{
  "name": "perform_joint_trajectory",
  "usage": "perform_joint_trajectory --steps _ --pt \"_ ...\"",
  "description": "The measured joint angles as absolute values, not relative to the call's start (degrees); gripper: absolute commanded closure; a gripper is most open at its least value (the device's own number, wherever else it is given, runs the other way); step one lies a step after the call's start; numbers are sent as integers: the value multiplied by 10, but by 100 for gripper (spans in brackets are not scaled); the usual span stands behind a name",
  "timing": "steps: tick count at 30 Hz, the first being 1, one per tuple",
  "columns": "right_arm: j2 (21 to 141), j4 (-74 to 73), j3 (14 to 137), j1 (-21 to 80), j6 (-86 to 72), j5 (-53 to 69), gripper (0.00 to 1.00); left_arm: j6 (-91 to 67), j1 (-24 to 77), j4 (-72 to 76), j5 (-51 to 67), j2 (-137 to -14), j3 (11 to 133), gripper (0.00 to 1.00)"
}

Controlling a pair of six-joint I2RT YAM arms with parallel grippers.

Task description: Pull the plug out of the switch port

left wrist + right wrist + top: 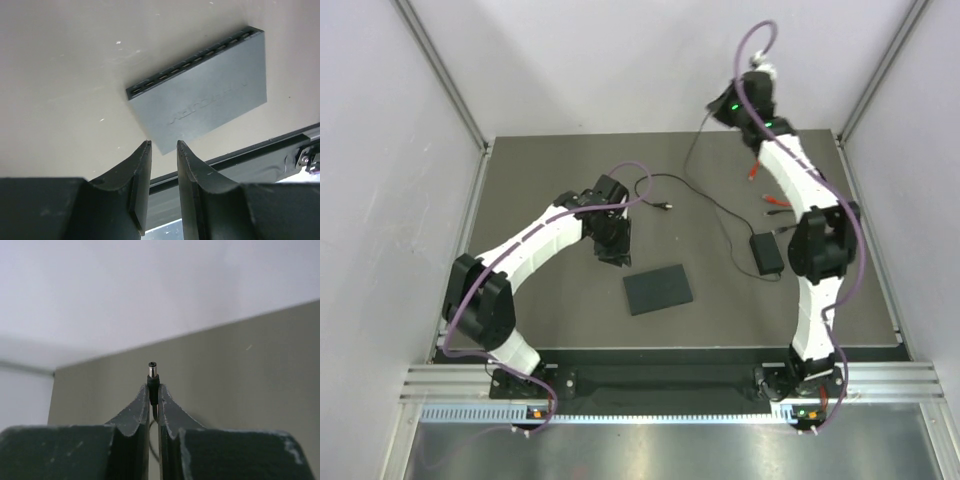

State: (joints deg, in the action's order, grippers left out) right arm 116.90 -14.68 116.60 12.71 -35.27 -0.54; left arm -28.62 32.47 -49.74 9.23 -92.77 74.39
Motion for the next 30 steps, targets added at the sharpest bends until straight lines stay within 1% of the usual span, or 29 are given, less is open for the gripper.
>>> perform_joint_trajectory --steps 7,11,14,16,18,22,25,27,30 --pt "1293 -140 1167 225 -377 52 98 -300 299 -506 80 -890 710 68" --pt "1360 -140 1184 242 -382 75 93 -308 293 -515 81 -878 699 68" --pt "1409 -152 1230 238 -388 82 79 -317 293 -516 81 -869 696 68" --pt "1433 -152 1260 233 -391 86 64 -321 293 -516 81 -864 695 68" --pt "1447 -155 1280 227 -392 91 48 -326 293 -516 82 -861 695 67" --pt "1460 -167 1318 208 -387 120 44 -334 292 -517 84 -861 695 67" --pt "1450 -195 1320 187 -373 131 40 -339 290 -517 84 -863 695 67" --pt "1427 -222 1293 173 -356 131 40 -341 286 -517 83 -869 695 67" --pt "1351 -262 1196 158 -328 126 38 -344 269 -516 91 -892 695 67"
